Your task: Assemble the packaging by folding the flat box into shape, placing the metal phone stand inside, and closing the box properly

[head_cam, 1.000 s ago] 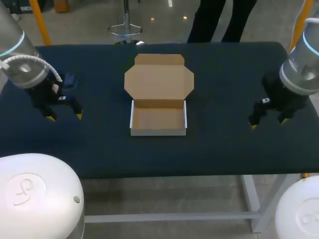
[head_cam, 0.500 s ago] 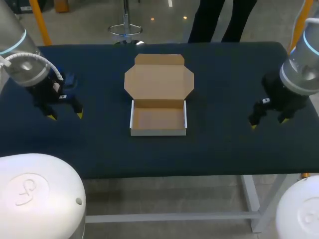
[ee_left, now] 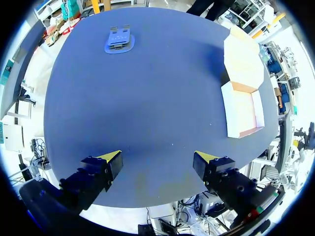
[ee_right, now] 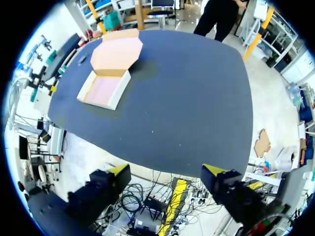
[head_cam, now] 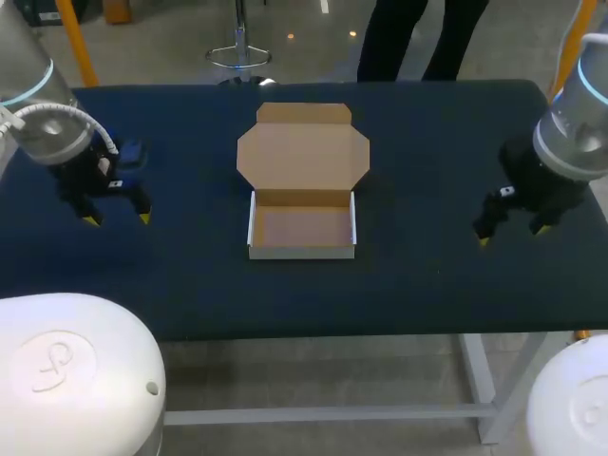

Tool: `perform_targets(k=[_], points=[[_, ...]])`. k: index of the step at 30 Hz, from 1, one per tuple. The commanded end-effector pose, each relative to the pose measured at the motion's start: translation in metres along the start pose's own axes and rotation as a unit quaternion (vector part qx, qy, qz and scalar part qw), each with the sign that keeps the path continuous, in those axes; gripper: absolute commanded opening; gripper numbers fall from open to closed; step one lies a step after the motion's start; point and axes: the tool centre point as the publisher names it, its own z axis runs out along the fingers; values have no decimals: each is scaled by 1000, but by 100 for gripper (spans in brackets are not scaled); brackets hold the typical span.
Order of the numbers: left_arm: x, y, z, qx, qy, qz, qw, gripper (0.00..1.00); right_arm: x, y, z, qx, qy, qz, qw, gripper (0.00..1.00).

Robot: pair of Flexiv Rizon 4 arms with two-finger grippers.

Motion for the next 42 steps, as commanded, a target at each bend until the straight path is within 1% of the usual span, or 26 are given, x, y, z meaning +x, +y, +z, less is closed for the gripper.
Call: perform_targets(k=[1, 9, 14, 20, 33, 42], points=[[-6, -19, 12, -15, -4, 0, 1000, 100, 0, -1, -2, 1, -1, 0, 1000, 100], [-21, -45, 31, -33, -8, 1, 999, 100, 0, -1, -2, 1, -1, 0, 1000, 100], [-33, -57, 39, -44, -7, -5, 999, 100, 0, -1, -2, 1, -1, 0, 1000, 100], [-48, -71, 47, -51, -14, -4, 999, 100, 0, -1, -2, 1, -1, 0, 1000, 100], [-67, -95, 64, -65, -36, 13, 997, 100, 0, -1, -2, 1, -1, 0, 1000, 100], [-72, -106, 72, -70, -48, 21, 996, 100, 0, -1, -2, 1, -1, 0, 1000, 100]])
